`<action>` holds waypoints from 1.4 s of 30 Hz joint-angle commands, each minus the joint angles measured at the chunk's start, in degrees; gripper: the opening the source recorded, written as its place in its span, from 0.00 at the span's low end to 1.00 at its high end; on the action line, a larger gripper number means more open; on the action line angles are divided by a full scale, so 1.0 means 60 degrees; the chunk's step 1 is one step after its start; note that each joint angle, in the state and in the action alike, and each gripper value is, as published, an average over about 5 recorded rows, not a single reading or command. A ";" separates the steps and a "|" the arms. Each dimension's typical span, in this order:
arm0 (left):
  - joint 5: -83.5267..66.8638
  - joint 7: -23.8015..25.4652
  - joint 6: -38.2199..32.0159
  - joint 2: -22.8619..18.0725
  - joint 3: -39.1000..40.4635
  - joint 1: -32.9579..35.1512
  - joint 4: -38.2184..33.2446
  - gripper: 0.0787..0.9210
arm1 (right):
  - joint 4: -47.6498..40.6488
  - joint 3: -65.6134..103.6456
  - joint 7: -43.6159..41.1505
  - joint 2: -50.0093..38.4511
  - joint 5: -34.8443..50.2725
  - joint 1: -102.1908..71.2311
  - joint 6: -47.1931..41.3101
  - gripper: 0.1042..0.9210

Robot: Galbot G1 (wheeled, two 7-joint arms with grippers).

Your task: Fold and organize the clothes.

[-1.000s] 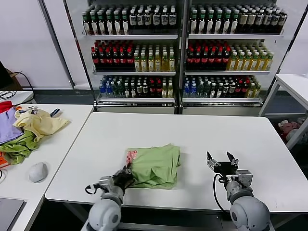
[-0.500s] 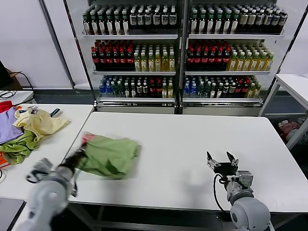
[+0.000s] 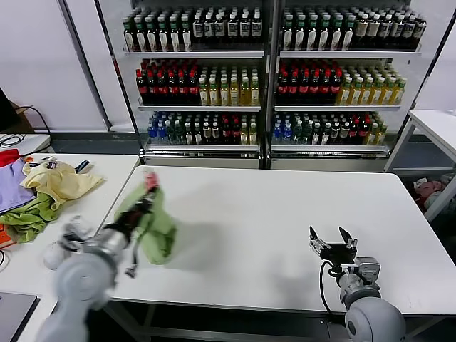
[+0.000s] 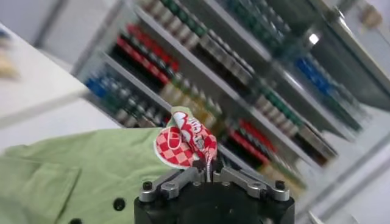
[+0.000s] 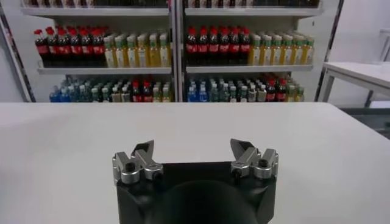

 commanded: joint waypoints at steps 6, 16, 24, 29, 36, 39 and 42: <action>0.4620 0.0527 -0.0365 -0.3830 0.6320 -0.3582 0.5143 0.04 | 0.0112 0.0618 -0.0021 -0.0157 0.0342 -0.0353 0.0098 0.88; 0.6039 0.1142 -0.0796 -0.4429 0.7318 -0.4015 0.6170 0.04 | 0.0128 0.0766 -0.0050 -0.0236 0.0506 -0.0242 0.0077 0.88; 0.7554 0.1663 -0.2173 -0.3687 0.7251 -0.2992 0.4462 0.27 | -0.0030 0.0564 -0.0032 -0.0352 0.0555 0.0105 0.0076 0.88; 0.7604 0.1425 -0.2554 -0.2745 0.6084 -0.1879 0.2738 0.44 | -0.0648 -0.0197 0.0107 -0.0313 0.0515 0.0909 0.0015 0.88; 0.7868 0.0958 -0.2891 -0.1300 0.3249 0.0041 0.1297 0.69 | -0.2696 -0.2053 0.0546 0.0239 -0.0001 0.2953 -0.0300 0.88; 0.7915 0.0842 -0.3027 -0.0964 0.2389 0.0873 0.0964 0.79 | -0.3704 -0.2591 0.0908 0.0559 -0.0571 0.3791 -0.0501 0.88; 0.7908 0.0722 -0.3155 -0.0882 0.1691 0.1595 0.0640 0.86 | -0.4379 -0.2783 0.1255 0.0866 -0.0879 0.4271 -0.0756 0.88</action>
